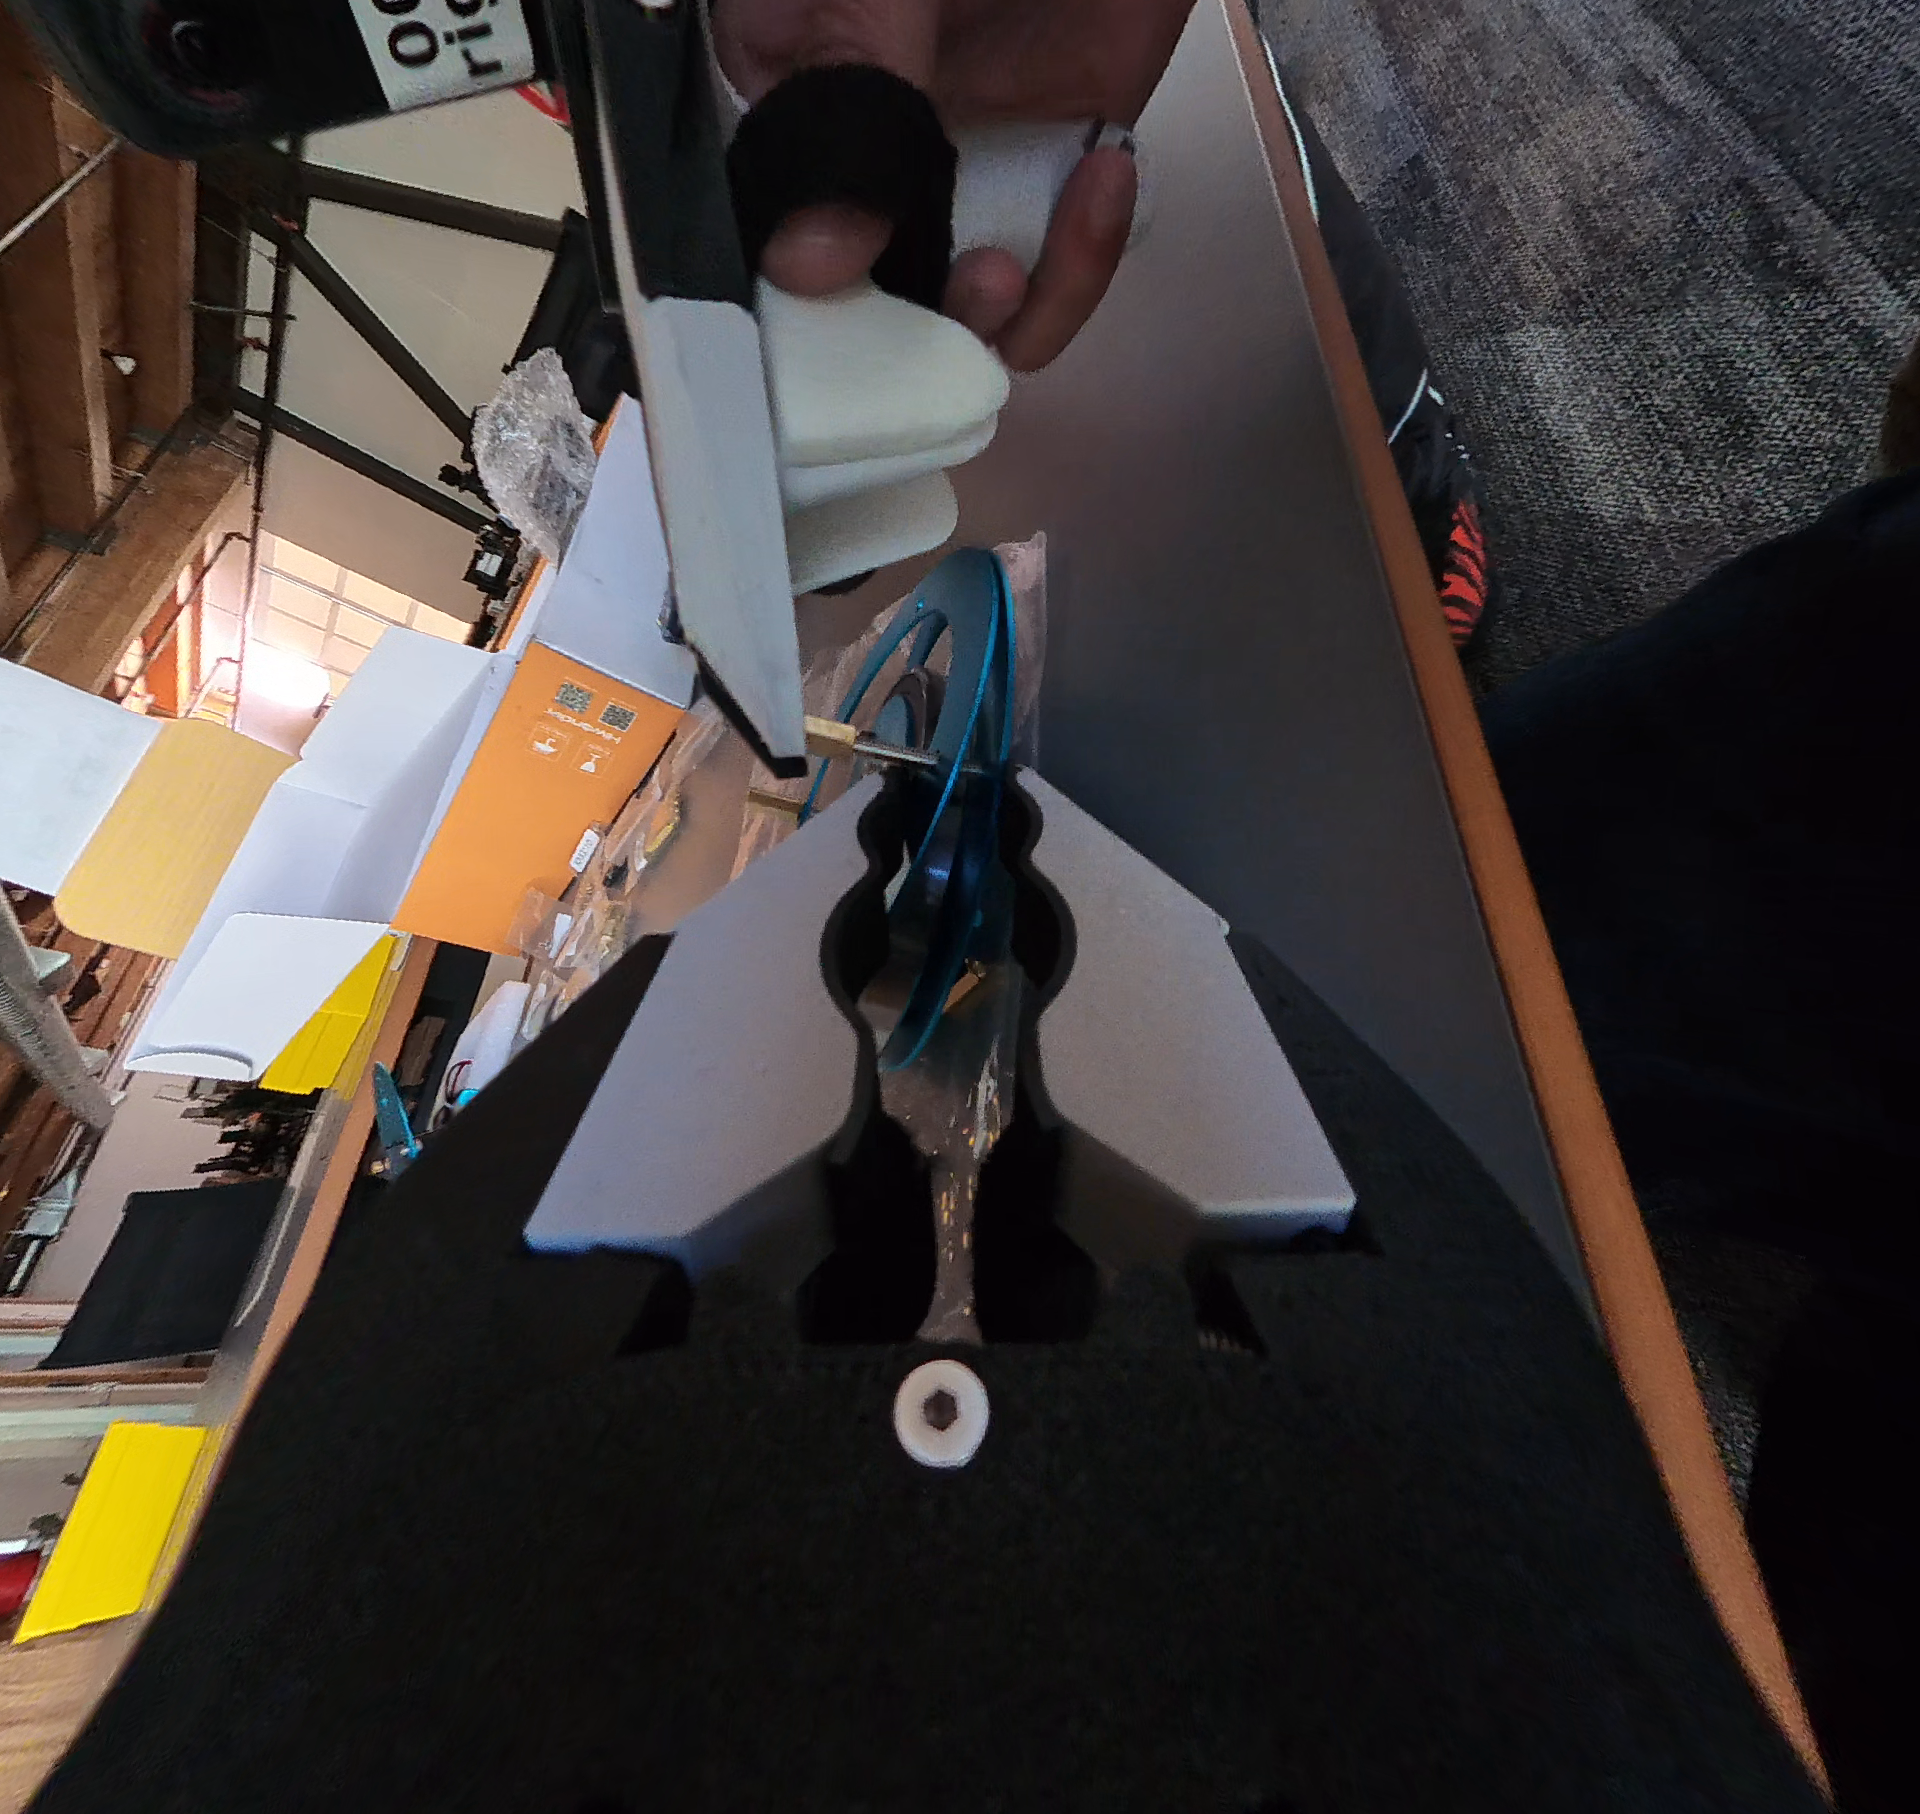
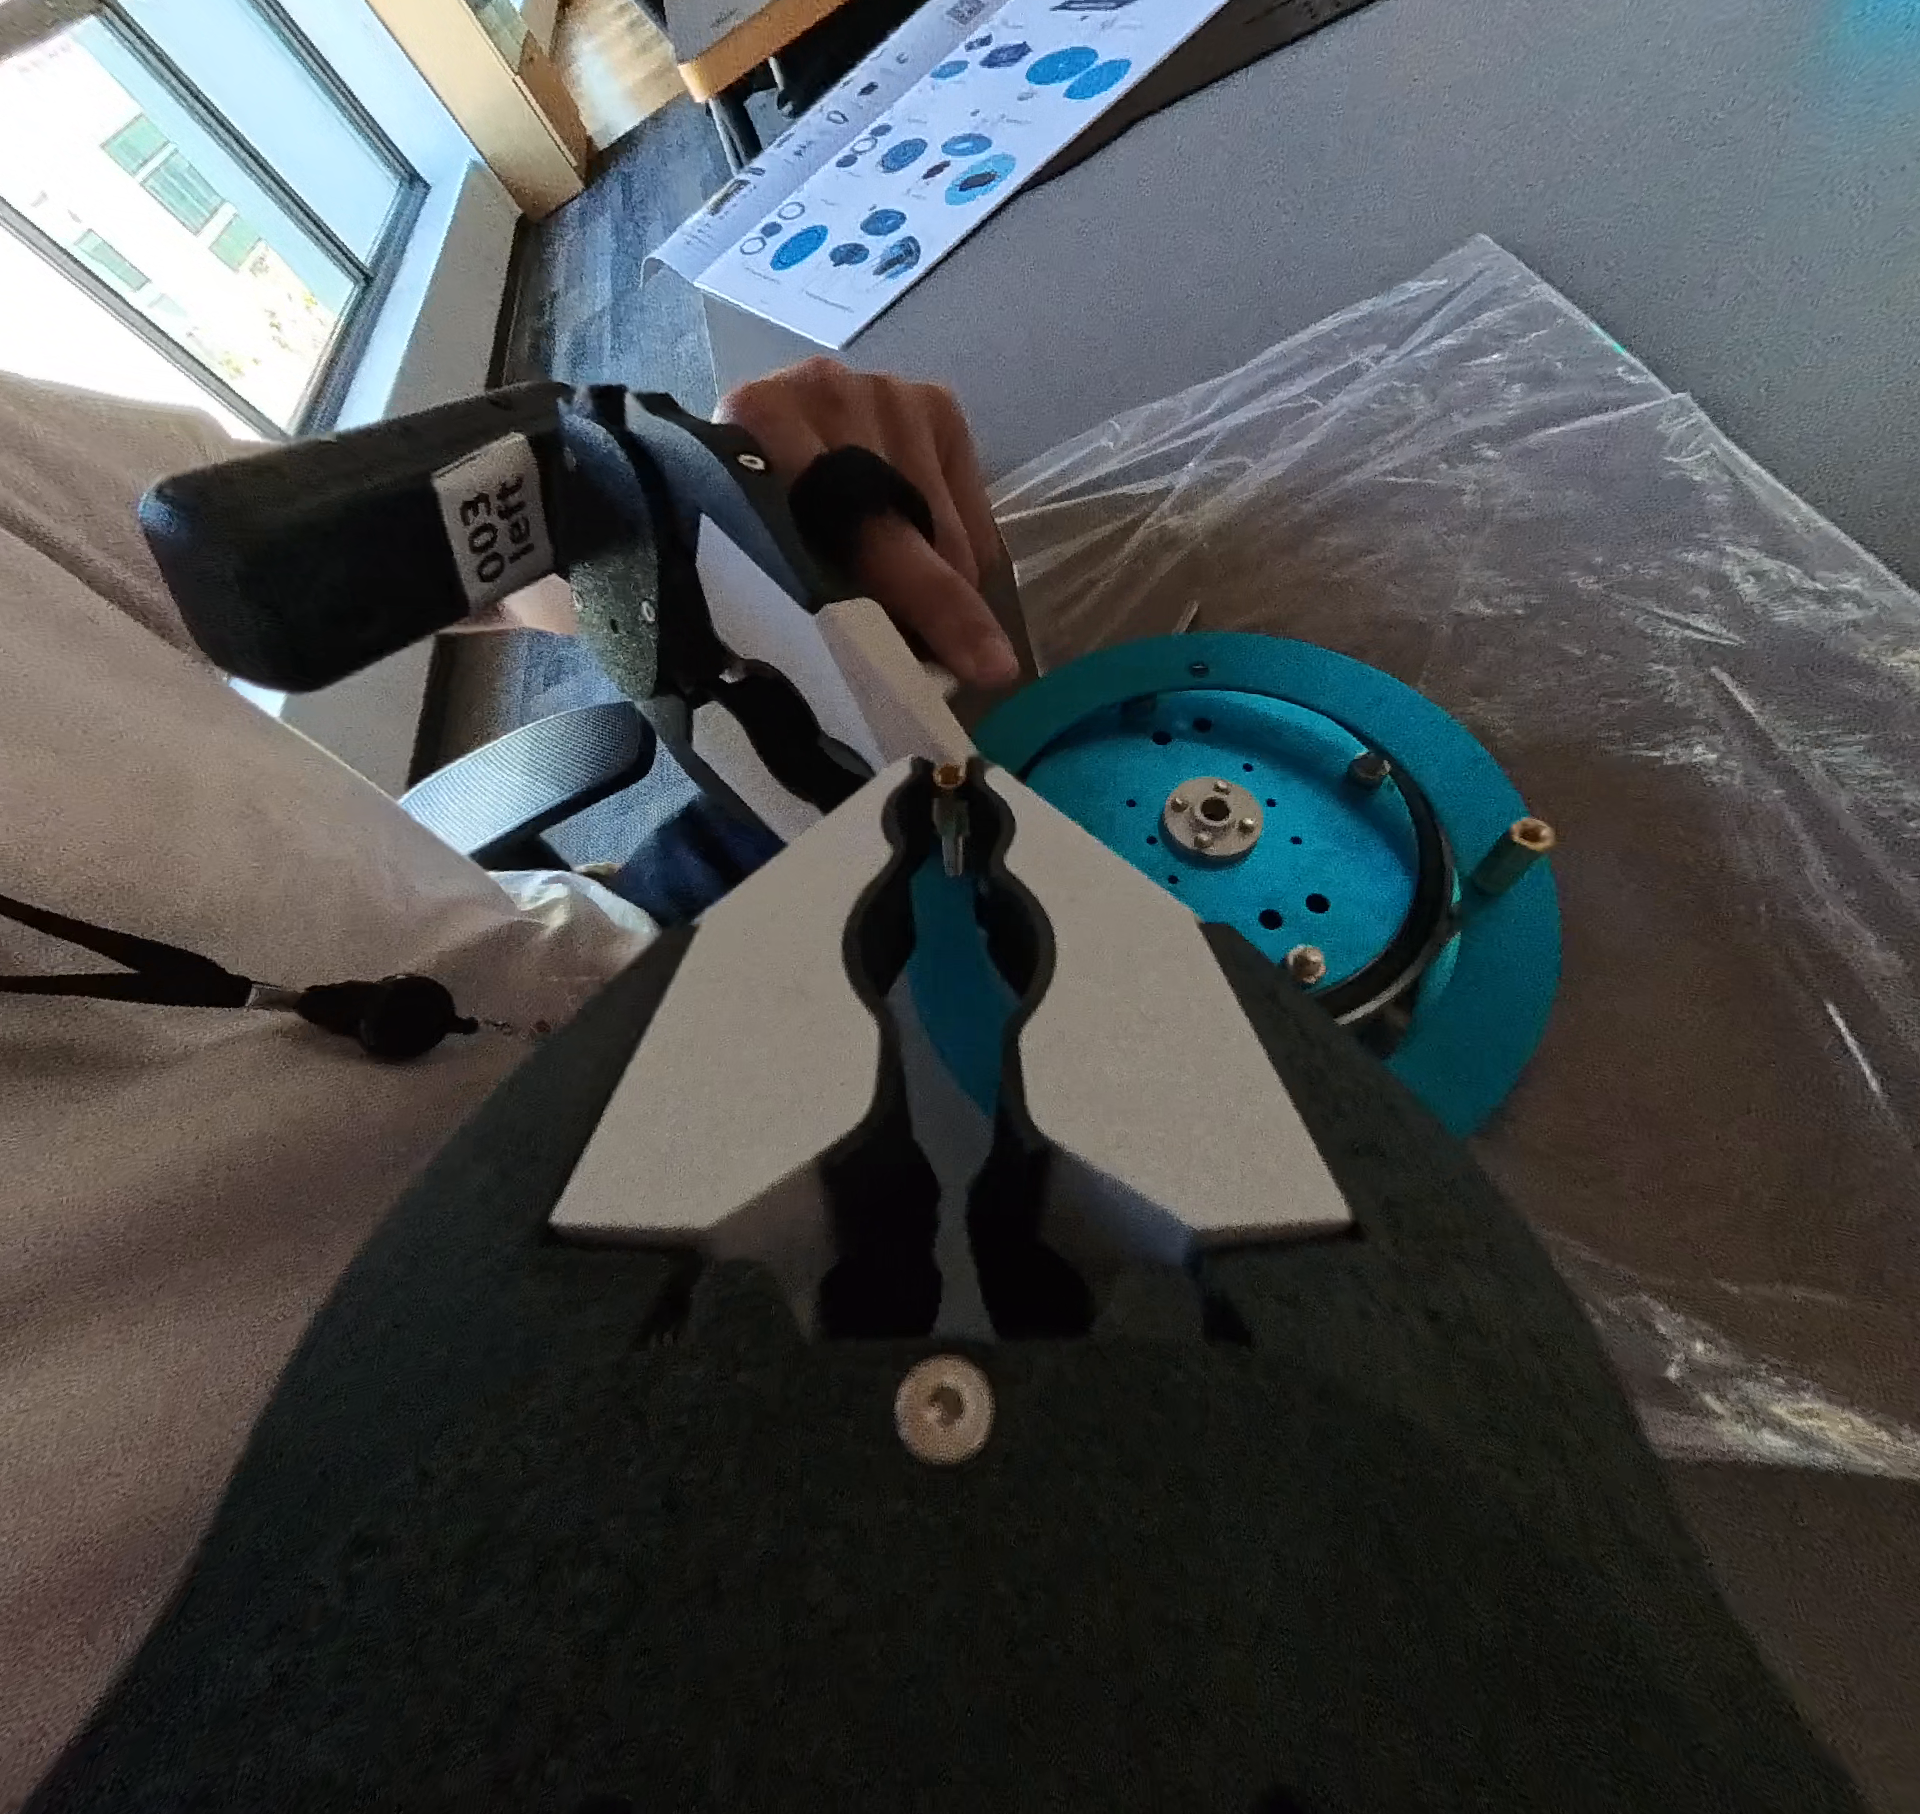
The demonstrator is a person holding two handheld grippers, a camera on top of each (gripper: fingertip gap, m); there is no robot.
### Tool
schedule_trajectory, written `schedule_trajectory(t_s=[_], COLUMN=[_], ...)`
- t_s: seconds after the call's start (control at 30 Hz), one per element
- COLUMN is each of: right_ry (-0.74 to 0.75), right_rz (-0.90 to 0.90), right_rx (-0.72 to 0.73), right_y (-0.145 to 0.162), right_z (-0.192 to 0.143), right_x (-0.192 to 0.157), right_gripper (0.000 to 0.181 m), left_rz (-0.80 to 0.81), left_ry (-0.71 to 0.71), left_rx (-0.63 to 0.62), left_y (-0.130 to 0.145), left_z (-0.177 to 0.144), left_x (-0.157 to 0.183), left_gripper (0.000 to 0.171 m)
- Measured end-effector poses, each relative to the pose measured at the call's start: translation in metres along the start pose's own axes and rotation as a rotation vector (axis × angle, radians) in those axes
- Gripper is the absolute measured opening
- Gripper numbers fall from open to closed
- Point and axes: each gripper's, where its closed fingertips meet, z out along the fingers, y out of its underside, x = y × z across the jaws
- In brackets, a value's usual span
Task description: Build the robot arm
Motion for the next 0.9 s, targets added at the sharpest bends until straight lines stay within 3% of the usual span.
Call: schedule_trajectory(t_s=[0.13, 0.37, 0.43, 0.5, 0.57, 0.67, 0.8, 0.9], right_ry=[0.206, 0.999, 1.105, 1.079, 0.95, 0.69, 0.442, 0.274], right_rz=[0.015, -0.005, -0.009, 0.022, 0.093, 0.041, 0.008, -0.032], right_rx=[0.0, 0.122, 0.169, 0.202, 0.25, 0.309, 0.176, 0.155], right_y=[0.001, 0.001, 0.002, 0.002, 0.0, -0.01, 0.011, 0.004], right_z=[0.0, -0.013, -0.014, -0.016, -0.015, -0.021, -0.033, -0.031], right_x=[0.004, 0.01, 0.008, 0.006, 0.002, -0.01, -0.007, -0.009], right_gripper=[0.005, 0.004, 0.005, 0.005, 0.005, 0.025, 0.033, 0.033], left_rz=[0.008, 0.01, 0.012, 0.016, 0.002, -0.023, -0.023, -0.003], left_ry=[-0.007, -0.031, -0.034, -0.036, -0.037, -0.037, -0.041, -0.037], left_rx=[-0.013, -0.045, -0.045, -0.041, -0.026, -0.016, -0.014, -0.013], left_y=[-0.001, -0.005, -0.006, -0.007, -0.009, -0.009, -0.009, -0.008], left_z=[0.002, 0.006, 0.006, 0.004, 0.002, 0.0, -0.001, -0.001], left_x=[0.0, 0.001, 0.003, 0.004, 0.003, 0.0, -0.002, 0.001], left_gripper=[0.018, 0.017, 0.017, 0.017, 0.017, 0.016, 0.016, 0.016])
